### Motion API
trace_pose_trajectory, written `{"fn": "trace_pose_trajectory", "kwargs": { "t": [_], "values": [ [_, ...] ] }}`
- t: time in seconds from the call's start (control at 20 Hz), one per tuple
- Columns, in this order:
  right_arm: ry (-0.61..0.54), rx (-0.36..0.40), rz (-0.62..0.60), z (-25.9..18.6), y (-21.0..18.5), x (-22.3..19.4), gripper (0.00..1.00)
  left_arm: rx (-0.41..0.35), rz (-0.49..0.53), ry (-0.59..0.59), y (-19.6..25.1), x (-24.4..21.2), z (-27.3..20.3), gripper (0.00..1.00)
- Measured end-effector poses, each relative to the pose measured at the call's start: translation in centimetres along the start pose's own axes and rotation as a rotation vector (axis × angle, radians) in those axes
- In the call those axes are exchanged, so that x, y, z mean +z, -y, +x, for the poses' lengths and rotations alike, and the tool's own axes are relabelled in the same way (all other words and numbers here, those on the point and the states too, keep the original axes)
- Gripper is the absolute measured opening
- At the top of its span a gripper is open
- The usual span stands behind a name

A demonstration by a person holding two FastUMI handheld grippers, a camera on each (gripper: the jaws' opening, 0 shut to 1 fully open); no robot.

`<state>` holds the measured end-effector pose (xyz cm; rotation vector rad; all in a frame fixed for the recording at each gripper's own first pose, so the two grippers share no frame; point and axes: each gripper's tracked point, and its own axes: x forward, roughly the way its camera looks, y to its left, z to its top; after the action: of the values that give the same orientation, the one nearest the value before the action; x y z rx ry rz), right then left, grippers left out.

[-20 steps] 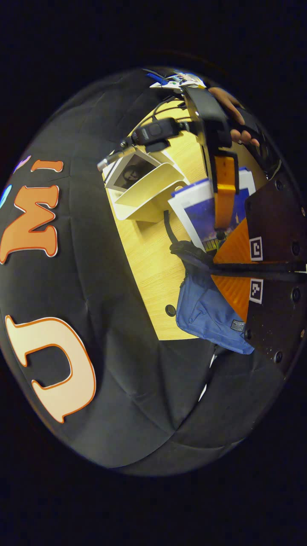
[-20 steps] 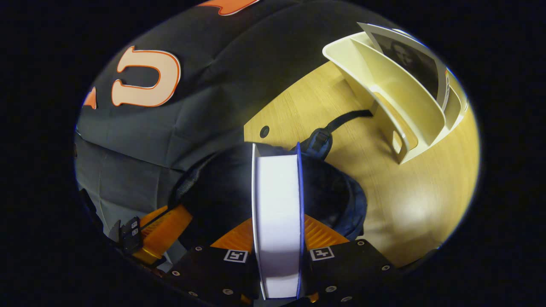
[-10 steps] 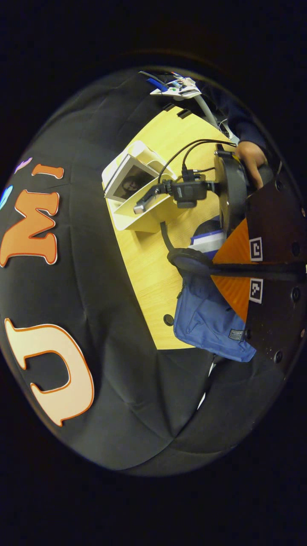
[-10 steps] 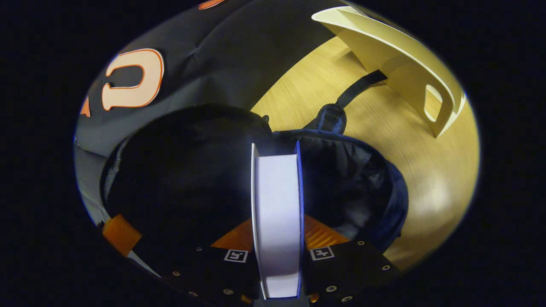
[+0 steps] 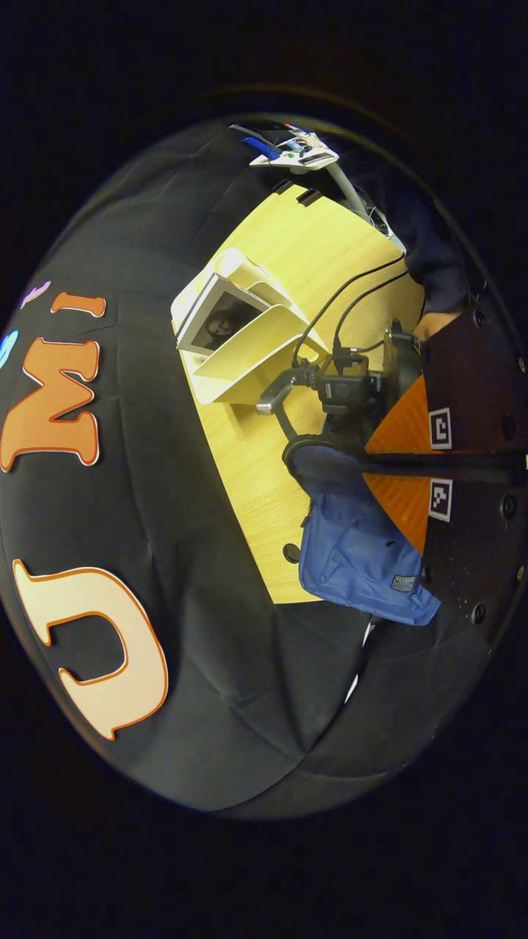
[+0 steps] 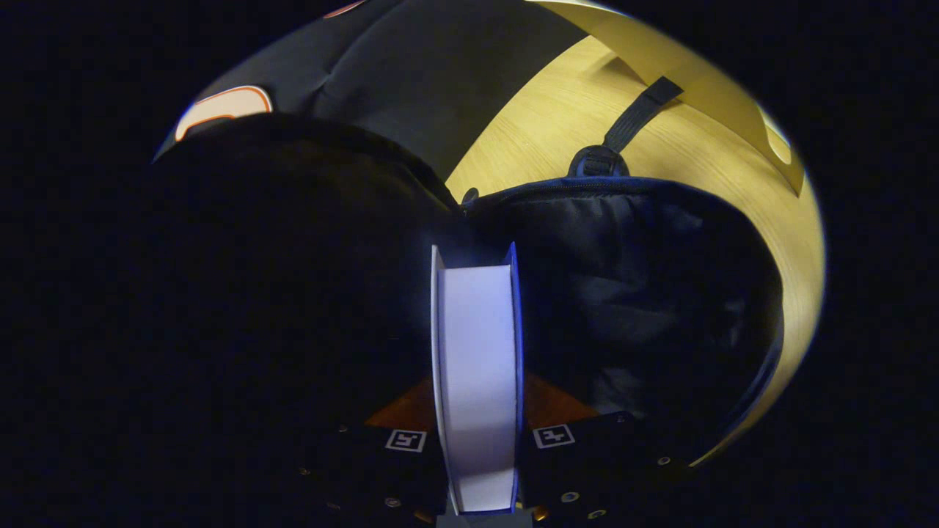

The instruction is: Open the schoolbag, grab two books from the bookshelf and put them into the schoolbag.

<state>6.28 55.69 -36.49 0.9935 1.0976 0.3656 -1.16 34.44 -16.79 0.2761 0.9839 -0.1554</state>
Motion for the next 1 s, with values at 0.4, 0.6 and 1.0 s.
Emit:
{"fn": "trace_pose_trajectory", "kwargs": {
  "t": [0.4, 0.6, 1.0],
  "values": [
    [-0.225, -0.296, -0.009, -2.5, 4.2, -3.2, 0.89, 0.034, -0.064, 0.008, -1.2, -0.5, 0.2, 0.01],
    [-0.235, -0.291, -0.099, -5.1, 2.8, -2.9, 0.95, 0.034, -0.064, 0.019, -0.9, -0.4, 0.4, 0.0],
    [-0.012, -0.315, -0.289, -11.8, 1.1, 4.7, 0.97, 0.024, -0.104, 0.024, 0.3, -1.2, 0.5, 0.01]
  ]
}}
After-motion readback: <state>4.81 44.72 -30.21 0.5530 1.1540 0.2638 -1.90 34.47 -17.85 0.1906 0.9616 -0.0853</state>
